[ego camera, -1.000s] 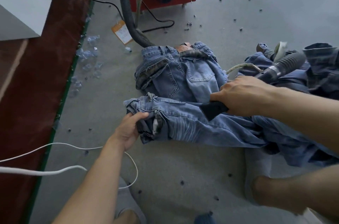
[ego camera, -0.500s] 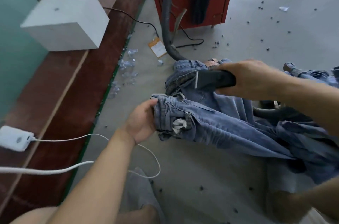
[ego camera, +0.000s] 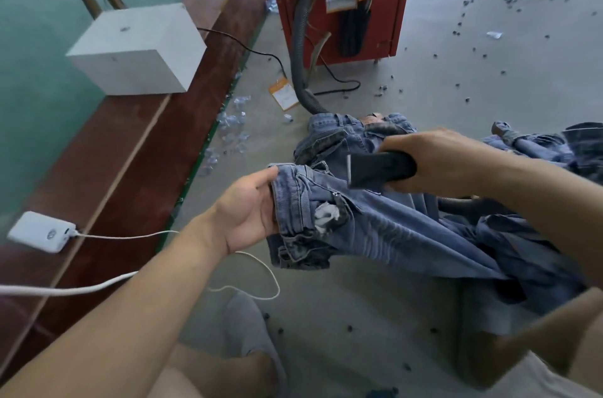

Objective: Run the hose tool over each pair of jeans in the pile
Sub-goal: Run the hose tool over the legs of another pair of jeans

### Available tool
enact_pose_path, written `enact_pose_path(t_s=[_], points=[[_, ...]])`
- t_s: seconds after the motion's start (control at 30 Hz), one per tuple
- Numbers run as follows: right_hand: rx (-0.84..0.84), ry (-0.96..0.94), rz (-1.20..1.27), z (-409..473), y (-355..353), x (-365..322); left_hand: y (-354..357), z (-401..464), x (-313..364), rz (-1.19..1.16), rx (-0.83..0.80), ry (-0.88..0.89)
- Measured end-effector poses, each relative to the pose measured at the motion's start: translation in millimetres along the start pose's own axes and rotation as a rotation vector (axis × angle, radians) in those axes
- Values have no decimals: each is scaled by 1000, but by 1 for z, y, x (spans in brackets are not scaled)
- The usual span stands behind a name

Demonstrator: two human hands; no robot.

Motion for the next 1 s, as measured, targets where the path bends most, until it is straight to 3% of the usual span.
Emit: enact_pose_path(t_s=[0.13, 0.3, 0.37, 0.57, 0.73, 0.8, 0.9, 1.0], points=[[-168, -31, -48, -15, 26, -11, 4, 3, -2, -49, -35, -6], [171, -14, 191, 9, -5, -29, 5, 4, 4, -53, -65, -4], [236, 36, 174, 13, -19, -19, 6, 3, 7, -84, -91, -14], [-28, -69, 73, 13, 14, -52, 22, 8, 2, -119, -129, -16], [273, 9, 208, 32, -14, -49, 31, 14, 5, -93, -134, -14], [287, 145, 194, 32, -23, -21, 24, 20, 3, 41, -41, 21], [151, 404, 268, 20, -8, 21, 8, 30, -11, 483, 155, 73], [12, 574, 321, 7, 18, 40, 3, 37, -33, 803, 193, 12]])
Point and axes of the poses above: each hand's wrist, its own z-axis towards the middle knuckle, its own y-axis out of the palm, x = y × z, the point moved 9 cm from there along z, towards the middle knuckle, and after that the axes turned 8 degrees about x, right-handed, at the moved point
